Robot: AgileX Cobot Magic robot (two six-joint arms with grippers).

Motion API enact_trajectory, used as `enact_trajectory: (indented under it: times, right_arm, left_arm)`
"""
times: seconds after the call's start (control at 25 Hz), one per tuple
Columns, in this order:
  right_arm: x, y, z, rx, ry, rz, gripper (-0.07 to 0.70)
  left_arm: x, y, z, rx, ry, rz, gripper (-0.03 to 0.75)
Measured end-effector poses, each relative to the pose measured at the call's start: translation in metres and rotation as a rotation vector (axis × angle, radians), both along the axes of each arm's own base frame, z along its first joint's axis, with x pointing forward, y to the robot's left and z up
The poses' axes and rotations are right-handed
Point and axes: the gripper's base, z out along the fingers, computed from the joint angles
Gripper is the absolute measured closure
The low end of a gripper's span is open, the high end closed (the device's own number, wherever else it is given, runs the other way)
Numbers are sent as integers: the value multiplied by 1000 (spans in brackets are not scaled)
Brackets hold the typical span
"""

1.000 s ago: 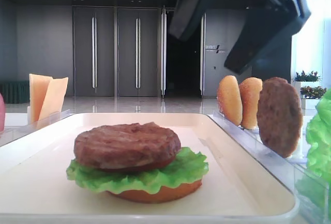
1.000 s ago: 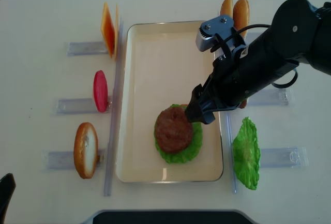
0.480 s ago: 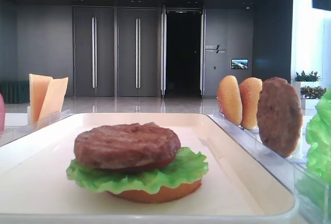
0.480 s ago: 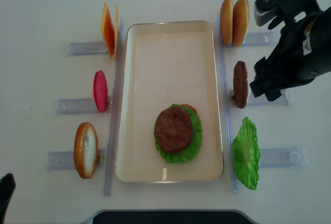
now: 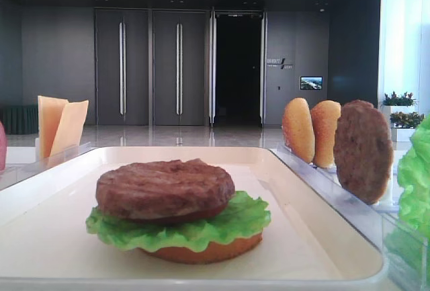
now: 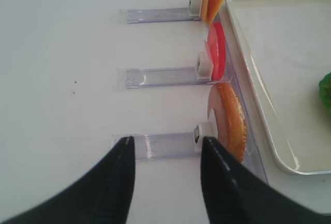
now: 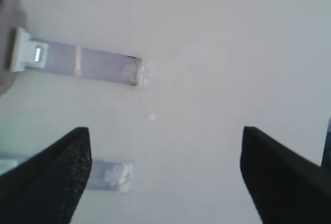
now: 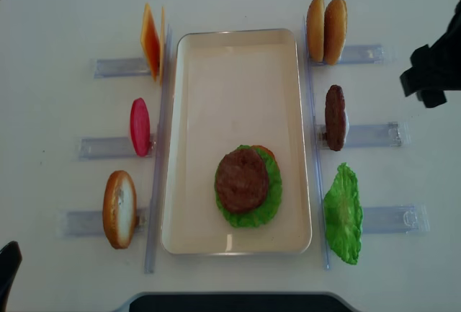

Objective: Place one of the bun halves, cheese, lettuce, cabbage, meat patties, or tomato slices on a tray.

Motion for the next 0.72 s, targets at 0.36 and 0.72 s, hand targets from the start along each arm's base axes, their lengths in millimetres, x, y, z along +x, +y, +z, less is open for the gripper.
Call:
enact_trajectory:
  times: [0.36, 0.72]
  right_arm:
    - [-50, -59, 53, 81, -260, -238, 44]
    - [-114, -66, 85, 138, -479, -249, 44]
  left_arm:
    - [0, 0, 0, -1, 0, 0, 388]
    - [0, 0, 0, -1, 0, 0, 388]
